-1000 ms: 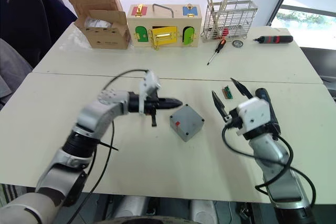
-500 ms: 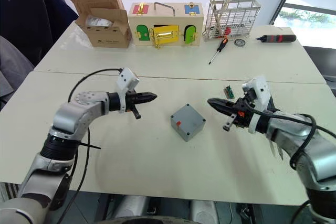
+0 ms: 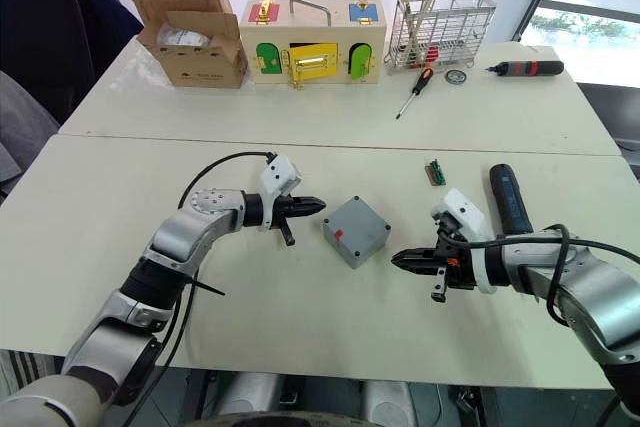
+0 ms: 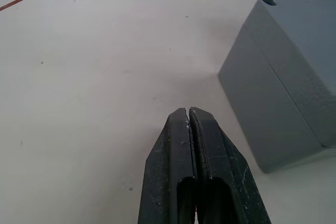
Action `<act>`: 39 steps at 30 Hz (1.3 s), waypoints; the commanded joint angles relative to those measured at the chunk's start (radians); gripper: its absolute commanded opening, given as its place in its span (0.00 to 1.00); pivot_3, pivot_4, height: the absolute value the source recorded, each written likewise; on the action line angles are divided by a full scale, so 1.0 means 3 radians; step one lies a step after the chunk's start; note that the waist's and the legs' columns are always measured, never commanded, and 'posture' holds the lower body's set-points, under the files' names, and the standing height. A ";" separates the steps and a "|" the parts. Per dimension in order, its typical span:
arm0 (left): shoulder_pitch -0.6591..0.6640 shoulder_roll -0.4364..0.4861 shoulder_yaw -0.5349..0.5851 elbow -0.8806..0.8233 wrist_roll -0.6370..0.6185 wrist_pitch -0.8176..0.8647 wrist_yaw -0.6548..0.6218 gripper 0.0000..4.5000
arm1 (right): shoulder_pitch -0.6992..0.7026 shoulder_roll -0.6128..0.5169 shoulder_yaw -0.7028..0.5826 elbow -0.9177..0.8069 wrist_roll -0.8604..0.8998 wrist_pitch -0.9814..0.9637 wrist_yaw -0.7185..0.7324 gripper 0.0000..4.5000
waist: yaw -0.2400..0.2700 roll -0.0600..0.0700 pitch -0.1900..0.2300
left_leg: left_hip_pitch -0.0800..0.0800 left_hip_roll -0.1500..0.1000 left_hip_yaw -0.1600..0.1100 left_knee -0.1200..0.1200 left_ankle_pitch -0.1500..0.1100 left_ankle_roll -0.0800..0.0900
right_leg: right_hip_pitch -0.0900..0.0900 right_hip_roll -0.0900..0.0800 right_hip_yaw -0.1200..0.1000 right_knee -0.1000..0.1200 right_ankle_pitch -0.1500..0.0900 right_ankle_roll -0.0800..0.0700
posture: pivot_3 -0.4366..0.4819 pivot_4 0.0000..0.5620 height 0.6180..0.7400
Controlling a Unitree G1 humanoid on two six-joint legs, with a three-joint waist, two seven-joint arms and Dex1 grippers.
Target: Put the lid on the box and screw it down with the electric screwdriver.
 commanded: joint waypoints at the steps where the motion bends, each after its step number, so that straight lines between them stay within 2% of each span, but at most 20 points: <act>1: 0.0020 -0.0030 -0.0092 -0.0199 0.0006 -0.0019 -0.0083 0.00 | -0.0149 0.0193 0.0162 0.0069 -0.0208 -0.0139 -0.0123 0.01 | -0.0002 0.0000 0.0000 | 0.0000 0.0000 0.0000 0.0000 0.0002 -0.0003 | -0.0001 0.0000 0.0000 0.0000 0.0000 0.0000 | 0.48 0.27 0.96; 7: 0.0239 0.0011 -0.0230 -0.0631 -0.0069 0.0151 -0.0171 0.00 | -0.0393 0.0476 0.0335 0.0298 -0.0477 -0.0284 -0.0204 0.01 | -0.0001 0.0000 0.0000 | 0.0000 0.0000 0.0000 0.0000 0.0004 -0.0007 | -0.0001 0.0002 0.0000 0.0001 0.0000 0.0000 | 0.48 0.27 0.96; 14: 0.0430 0.0011 -0.0138 -0.0997 -0.0160 0.0441 -0.0047 0.00 | -0.0552 0.0668 0.0441 0.0479 -0.0685 -0.0418 -0.0124 0.01 | 0.0000 0.0000 0.0000 | 0.0000 0.0000 0.0000 0.0000 0.0005 -0.0008 | -0.0001 0.0002 0.0000 0.0002 0.0000 0.0000 | 0.48 0.27 0.96; 22: 0.0490 0.0005 -0.0103 -0.1069 -0.0152 0.0528 -0.0012 0.00 | -0.0692 0.0805 0.0537 0.0776 -0.0947 -0.0586 -0.0049 0.01 | 0.0000 0.0000 0.0000 | 0.0001 0.0000 0.0000 0.0000 0.0005 -0.0009 | -0.0001 0.0004 0.0000 0.0003 0.0000 0.0000 | 0.48 0.27 0.96; 27: 0.0472 0.0027 -0.0065 -0.1034 -0.0133 0.0495 -0.0012 0.00 | -0.0679 0.0864 0.0442 0.0774 -0.0982 -0.0561 -0.0086 0.01 | 0.0000 0.0000 0.0000 | 0.0001 0.0000 0.0000 0.0000 0.0006 -0.0010 | -0.0001 0.0004 0.0000 0.0004 0.0000 0.0000 | 0.48 0.27 0.96; 30: 0.0392 0.0070 0.0034 -0.0956 -0.0094 0.0432 0.0035 0.00 | -0.0591 0.0797 0.0312 0.0626 -0.0915 -0.0443 -0.0084 0.01 | 0.0004 0.0000 0.0000 | 0.0001 0.0000 0.0000 0.0000 0.0006 -0.0010 | -0.0001 0.0004 0.0000 0.0004 0.0000 0.0000 | 0.48 0.27 0.96; 35: 0.0170 0.0332 0.0291 -0.0993 -0.0148 0.0446 -0.0016 0.00 | -0.0376 0.0553 -0.0162 0.0264 -0.0644 -0.0083 -0.0060 0.01 | 0.0000 0.0000 0.0001 | 0.0001 0.0000 -0.0001 -0.0001 0.0006 -0.0010 | -0.0001 0.0005 0.0000 0.0005 0.0000 0.0000 | 0.48 0.27 0.96; 36: 0.0118 0.0408 0.0396 -0.1126 -0.0304 0.0553 -0.0108 0.00 | -0.0306 0.0524 -0.0423 0.0199 -0.0561 -0.0035 -0.0091 0.01 | -0.0003 0.0001 0.0001 | 0.0001 0.0001 -0.0001 -0.0001 0.0006 -0.0010 | -0.0001 0.0005 0.0000 0.0005 0.0000 0.0000 | 0.48 0.27 0.96; 39: -0.0007 0.0537 0.0713 -0.1635 -0.0956 0.0985 -0.0360 0.00 | -0.0035 0.0546 -0.1203 0.0179 -0.0451 -0.0056 -0.0243 0.18 | 0.0007 0.0000 0.0002 | -0.0001 0.0001 -0.0001 -0.0004 0.0006 -0.0010 | -0.0003 0.0004 0.0000 0.0004 0.0000 0.0000 | 0.48 0.27 0.96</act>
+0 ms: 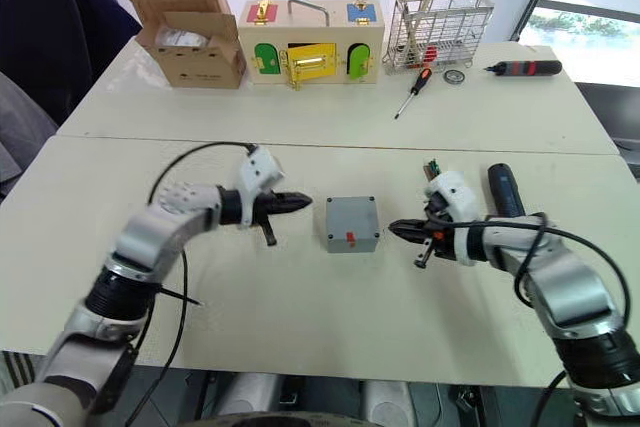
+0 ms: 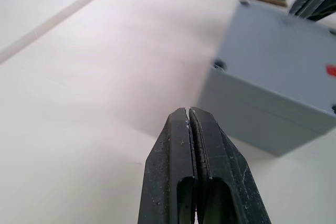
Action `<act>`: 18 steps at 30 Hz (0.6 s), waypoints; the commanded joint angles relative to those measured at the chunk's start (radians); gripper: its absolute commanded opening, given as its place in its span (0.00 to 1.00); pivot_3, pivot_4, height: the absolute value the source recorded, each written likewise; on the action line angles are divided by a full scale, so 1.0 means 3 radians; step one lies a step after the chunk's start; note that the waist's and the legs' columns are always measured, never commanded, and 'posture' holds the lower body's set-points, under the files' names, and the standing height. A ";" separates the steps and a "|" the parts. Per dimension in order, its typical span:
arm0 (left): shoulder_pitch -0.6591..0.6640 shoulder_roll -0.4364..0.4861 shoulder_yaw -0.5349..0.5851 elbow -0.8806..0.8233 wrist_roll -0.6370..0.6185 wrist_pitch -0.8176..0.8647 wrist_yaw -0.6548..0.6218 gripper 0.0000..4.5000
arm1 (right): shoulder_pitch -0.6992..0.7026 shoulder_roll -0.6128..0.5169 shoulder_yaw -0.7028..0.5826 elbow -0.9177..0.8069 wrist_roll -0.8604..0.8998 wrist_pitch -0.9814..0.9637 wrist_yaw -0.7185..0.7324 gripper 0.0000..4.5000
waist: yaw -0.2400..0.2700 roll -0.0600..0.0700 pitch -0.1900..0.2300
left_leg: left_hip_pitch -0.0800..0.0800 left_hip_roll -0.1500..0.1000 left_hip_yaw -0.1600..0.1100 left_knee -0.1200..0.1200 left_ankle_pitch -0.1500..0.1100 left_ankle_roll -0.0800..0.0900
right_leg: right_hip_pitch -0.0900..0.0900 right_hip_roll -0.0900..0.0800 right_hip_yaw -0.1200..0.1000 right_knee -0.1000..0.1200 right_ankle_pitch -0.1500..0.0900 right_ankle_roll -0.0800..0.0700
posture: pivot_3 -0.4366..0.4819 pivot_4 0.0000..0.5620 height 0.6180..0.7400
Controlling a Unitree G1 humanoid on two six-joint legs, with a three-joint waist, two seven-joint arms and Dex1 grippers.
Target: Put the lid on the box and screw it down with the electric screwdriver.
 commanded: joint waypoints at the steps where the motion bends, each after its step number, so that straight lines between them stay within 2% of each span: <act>1: -0.0125 0.0082 0.0286 -0.0611 -0.0663 0.0360 -0.0232 0.00 | 0.0206 0.0017 -0.0785 -0.0107 0.0179 0.0009 -0.0122 0.29 | 0.0016 0.0000 0.0000 | -0.0001 0.0000 0.0000 0.0000 0.0000 0.0000 | 0.0001 0.0000 0.0000 0.0000 0.0000 0.0000 | 0.48 0.27 0.96; 5: -0.0046 0.0148 0.0124 -0.0865 -0.0922 0.0478 -0.0347 0.00 | 0.0692 0.0109 -0.1233 -0.0219 0.0288 0.0050 -0.0144 0.74 | 0.0006 0.0000 0.0000 | 0.0005 -0.0001 -0.0001 0.0002 0.0000 0.0000 | 0.0012 -0.0002 0.0001 -0.0004 0.0000 0.0000 | 0.48 0.27 0.96; 8: -0.0013 0.0133 -0.0100 -0.0808 -0.0823 0.0343 -0.0347 0.00 | 0.0929 0.0236 -0.1317 -0.0270 0.0293 0.0020 -0.0265 0.98 | -0.0009 0.0001 -0.0001 | 0.0009 0.0000 -0.0001 0.0001 0.0000 0.0000 | 0.0012 0.0000 0.0002 0.0001 0.0000 0.0000 | 0.48 0.27 0.96; 11: -0.0010 0.0112 -0.0288 -0.0728 -0.0700 0.0192 -0.0324 0.00 | 0.1018 0.0400 -0.1283 -0.0256 0.0279 -0.0066 -0.0412 0.99 | -0.0009 0.0002 -0.0001 | 0.0011 0.0002 0.0000 0.0001 -0.0008 0.0014 | 0.0011 0.0004 0.0003 0.0003 0.0000 0.0000 | 0.48 0.27 0.96; 18: 0.0032 0.0131 -0.0481 -0.0597 -0.0497 -0.0035 -0.0288 0.00 | 0.0851 0.0619 -0.1007 0.0001 0.0137 -0.0345 -0.0671 0.99 | 0.0000 0.0004 -0.0001 | 0.0010 0.0001 0.0001 0.0001 0.0002 -0.0002 | 0.0011 0.0005 0.0004 0.0001 0.0000 -0.0001 | 0.48 0.27 0.96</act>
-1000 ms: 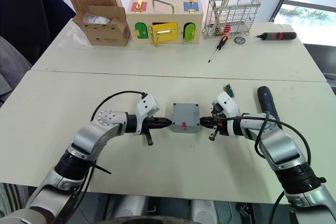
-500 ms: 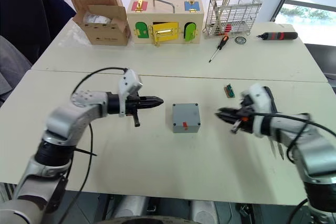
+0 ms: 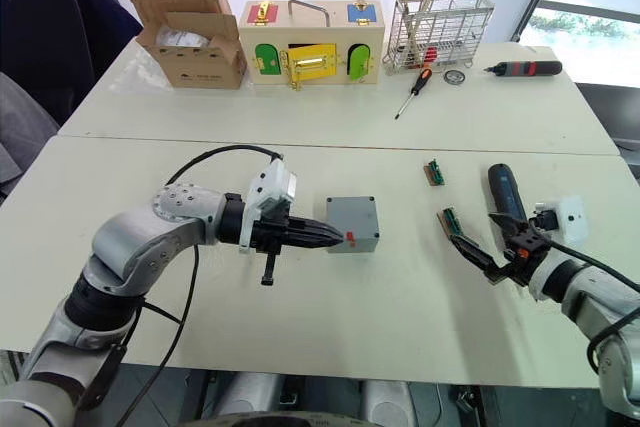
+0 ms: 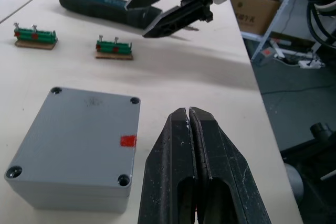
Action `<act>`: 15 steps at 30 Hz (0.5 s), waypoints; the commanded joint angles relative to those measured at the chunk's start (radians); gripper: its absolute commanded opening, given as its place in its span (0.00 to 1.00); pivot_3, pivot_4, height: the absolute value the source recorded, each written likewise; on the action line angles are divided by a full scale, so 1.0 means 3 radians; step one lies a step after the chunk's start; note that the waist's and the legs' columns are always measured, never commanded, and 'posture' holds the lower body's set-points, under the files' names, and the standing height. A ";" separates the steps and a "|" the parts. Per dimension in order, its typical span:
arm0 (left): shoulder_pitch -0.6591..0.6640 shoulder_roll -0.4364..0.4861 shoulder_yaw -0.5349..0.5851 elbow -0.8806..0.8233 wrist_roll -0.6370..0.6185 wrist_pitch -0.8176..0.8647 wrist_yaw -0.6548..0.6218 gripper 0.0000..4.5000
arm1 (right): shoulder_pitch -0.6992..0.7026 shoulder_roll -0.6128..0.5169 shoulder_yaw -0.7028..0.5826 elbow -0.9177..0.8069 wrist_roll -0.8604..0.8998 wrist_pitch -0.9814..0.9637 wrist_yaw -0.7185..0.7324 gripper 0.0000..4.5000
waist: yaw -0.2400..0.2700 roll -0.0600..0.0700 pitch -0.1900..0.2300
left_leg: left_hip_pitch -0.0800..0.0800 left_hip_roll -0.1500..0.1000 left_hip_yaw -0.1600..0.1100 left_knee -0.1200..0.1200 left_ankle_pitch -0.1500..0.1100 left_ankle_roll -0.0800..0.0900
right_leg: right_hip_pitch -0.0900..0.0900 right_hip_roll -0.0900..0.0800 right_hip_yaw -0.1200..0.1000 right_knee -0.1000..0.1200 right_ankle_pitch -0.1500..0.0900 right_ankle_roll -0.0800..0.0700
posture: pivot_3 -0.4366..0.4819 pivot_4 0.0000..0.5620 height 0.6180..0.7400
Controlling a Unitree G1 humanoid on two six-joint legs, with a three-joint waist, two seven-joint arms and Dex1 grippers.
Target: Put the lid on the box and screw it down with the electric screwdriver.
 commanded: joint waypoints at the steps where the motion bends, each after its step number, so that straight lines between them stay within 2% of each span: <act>1: 0.0012 0.0043 -0.0045 -0.0019 0.0107 -0.0142 0.0015 0.00 | -0.0100 0.0056 0.0086 0.0116 -0.0076 -0.0178 -0.0100 0.94 | 0.0003 0.0001 0.0000 | 0.0000 0.0000 0.0000 0.0000 0.0000 0.0000 | 0.0000 0.0000 0.0000 0.0000 0.0000 0.0000 | 0.48 0.27 0.96; 5: 0.0054 0.0108 -0.0048 -0.0046 0.0147 -0.0171 0.0008 0.00 | -0.0178 0.0113 0.0234 0.0319 -0.0162 -0.0342 -0.0141 0.71 | 0.0000 0.0001 0.0000 | 0.0000 0.0000 0.0000 0.0000 0.0000 0.0000 | 0.0000 0.0000 0.0000 0.0000 0.0000 0.0000 | 0.48 0.27 0.96; 15: 0.0129 0.0129 -0.0044 -0.0042 0.0182 -0.0221 0.0084 0.00 | -0.0280 0.0147 0.0320 0.0544 -0.0150 -0.0422 -0.0207 0.71 | 0.0000 0.0001 0.0000 | 0.0000 0.0000 0.0000 0.0000 0.0000 0.0000 | 0.0000 0.0001 0.0000 0.0001 0.0000 0.0000 | 0.48 0.27 0.96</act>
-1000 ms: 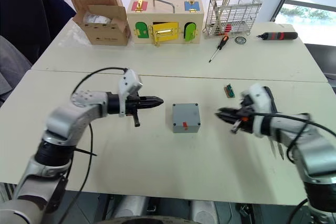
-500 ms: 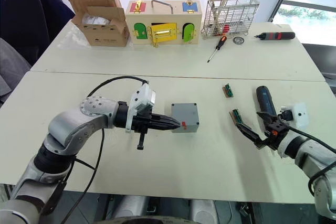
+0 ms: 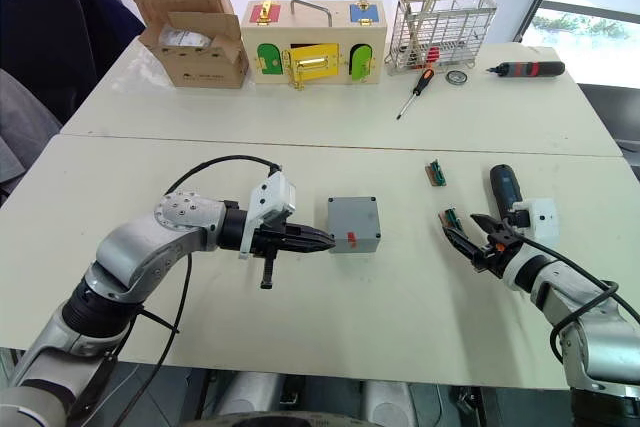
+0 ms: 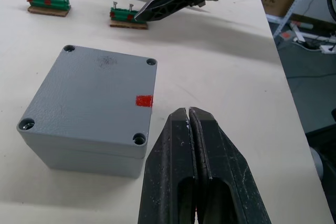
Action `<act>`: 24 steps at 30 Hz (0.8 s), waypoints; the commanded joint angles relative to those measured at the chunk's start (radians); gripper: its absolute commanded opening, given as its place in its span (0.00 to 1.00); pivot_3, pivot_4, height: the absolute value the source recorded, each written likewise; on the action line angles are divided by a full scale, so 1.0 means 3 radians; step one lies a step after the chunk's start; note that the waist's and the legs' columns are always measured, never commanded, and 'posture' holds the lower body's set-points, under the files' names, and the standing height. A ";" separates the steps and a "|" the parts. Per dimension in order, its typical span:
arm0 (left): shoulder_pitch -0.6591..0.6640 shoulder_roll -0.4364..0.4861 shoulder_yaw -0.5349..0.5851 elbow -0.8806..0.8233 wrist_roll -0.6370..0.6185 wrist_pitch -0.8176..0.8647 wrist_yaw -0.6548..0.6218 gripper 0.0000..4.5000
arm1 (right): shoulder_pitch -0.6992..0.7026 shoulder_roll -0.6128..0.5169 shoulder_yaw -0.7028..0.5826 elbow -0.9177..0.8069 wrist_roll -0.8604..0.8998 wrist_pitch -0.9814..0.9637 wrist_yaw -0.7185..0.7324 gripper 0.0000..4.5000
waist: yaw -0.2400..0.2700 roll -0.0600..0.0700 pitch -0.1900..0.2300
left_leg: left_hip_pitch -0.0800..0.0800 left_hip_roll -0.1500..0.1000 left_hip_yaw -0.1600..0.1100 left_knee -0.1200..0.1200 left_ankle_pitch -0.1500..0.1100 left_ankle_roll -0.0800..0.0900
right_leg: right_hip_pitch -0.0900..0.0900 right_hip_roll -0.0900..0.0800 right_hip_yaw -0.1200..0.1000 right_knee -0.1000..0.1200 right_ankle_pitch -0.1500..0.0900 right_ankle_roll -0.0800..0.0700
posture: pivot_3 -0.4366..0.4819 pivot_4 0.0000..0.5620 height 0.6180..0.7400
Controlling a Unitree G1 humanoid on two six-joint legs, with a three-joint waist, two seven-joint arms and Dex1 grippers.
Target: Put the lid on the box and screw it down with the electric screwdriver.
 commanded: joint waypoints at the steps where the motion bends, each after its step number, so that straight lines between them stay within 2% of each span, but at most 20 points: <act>1: 0.0002 0.0008 0.0032 -0.0049 0.0032 -0.0099 0.0011 0.00 | -0.0072 0.0015 -0.0042 -0.0009 0.0043 -0.0059 -0.0026 0.71 | 0.0000 0.0000 0.0000 | 0.0000 0.0000 0.0000 0.0000 0.0000 0.0000 | 0.0000 0.0000 0.0000 0.0000 0.0000 0.0000 | 0.48 0.27 0.96; 4: 0.0006 0.0007 0.0013 -0.0026 0.0060 -0.0132 0.0006 0.00 | -0.0094 0.0029 -0.0021 0.0004 0.0036 -0.0067 -0.0037 0.71 | 0.0001 0.0000 0.0000 | 0.0000 0.0000 0.0000 0.0000 0.0000 0.0000 | 0.0000 0.0000 0.0000 0.0000 0.0000 0.0000 | 0.48 0.27 0.96; 7: -0.0001 0.0003 -0.0006 -0.0005 0.0091 -0.0155 0.0008 0.00 | -0.0119 0.0069 -0.0024 0.0005 0.0059 -0.0070 -0.0062 0.56 | 0.0001 0.0000 0.0000 | 0.0000 0.0000 0.0000 0.0000 0.0000 0.0000 | 0.0000 0.0000 0.0000 0.0000 0.0000 0.0000 | 0.48 0.27 0.96; 9: -0.0015 -0.0001 -0.0014 0.0020 0.0128 -0.0179 0.0018 0.00 | -0.0120 0.0073 0.0000 0.0009 0.0036 -0.0080 -0.0057 0.40 | 0.0001 0.0000 0.0000 | 0.0000 0.0000 0.0000 0.0000 0.0000 0.0000 | 0.0000 0.0001 0.0000 0.0001 0.0000 0.0000 | 0.48 0.27 0.96; 12: -0.0028 -0.0015 -0.0006 0.0043 0.0148 -0.0197 0.0027 0.00 | -0.0122 0.0074 0.0027 0.0037 0.0005 -0.0103 -0.0060 0.07 | 0.0000 0.0000 0.0000 | 0.0000 0.0000 0.0000 0.0000 0.0000 0.0000 | 0.0000 0.0001 0.0000 0.0001 0.0000 0.0000 | 0.48 0.27 0.96; 13: -0.0027 -0.0014 -0.0004 0.0042 0.0151 -0.0199 0.0029 0.00 | -0.0121 0.0077 0.0028 0.0040 0.0008 -0.0108 -0.0061 0.02 | -0.0001 0.0000 0.0000 | 0.0000 0.0000 0.0000 0.0000 0.0000 0.0000 | 0.0000 0.0001 0.0000 0.0001 0.0000 0.0000 | 0.48 0.27 0.96; 24: -0.0031 -0.0015 0.0031 0.0044 0.0146 -0.0171 0.0027 0.00 | -0.0099 0.0092 -0.0062 -0.0164 0.0129 -0.0021 -0.0155 0.02 | 0.0001 0.0000 0.0000 | 0.0000 0.0000 0.0000 0.0000 0.0000 0.0000 | 0.0000 0.0001 0.0000 0.0002 0.0000 0.0000 | 0.48 0.27 0.96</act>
